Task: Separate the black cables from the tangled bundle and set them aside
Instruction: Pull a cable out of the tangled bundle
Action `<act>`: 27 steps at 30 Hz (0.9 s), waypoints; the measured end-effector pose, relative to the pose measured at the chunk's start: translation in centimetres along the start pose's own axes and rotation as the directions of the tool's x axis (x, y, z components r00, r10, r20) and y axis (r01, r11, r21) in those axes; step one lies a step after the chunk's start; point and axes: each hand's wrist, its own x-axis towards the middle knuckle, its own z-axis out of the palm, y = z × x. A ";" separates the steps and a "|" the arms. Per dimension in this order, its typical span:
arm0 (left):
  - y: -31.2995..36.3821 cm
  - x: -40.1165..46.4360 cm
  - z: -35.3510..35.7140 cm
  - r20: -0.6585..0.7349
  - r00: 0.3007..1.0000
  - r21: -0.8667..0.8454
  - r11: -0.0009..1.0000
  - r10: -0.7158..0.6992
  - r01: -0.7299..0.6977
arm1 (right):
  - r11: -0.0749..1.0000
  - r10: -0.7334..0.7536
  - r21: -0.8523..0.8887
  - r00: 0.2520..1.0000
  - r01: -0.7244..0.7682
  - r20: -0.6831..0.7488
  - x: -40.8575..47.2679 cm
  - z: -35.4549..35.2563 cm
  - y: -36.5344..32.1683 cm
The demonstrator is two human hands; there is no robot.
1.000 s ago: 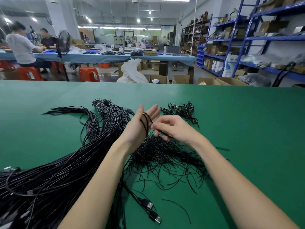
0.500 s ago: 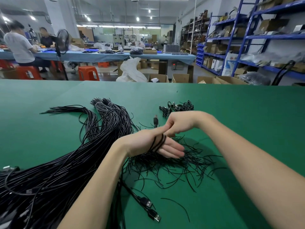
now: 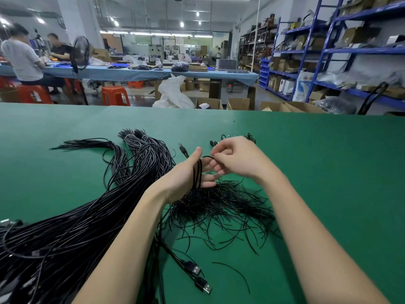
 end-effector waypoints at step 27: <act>-0.6 -0.6 1.5 0.036 0.976 0.159 0.963 0.214 -0.217 | 0.853 0.189 0.509 0.978 -0.119 -0.087 -3.5 6.0 6.4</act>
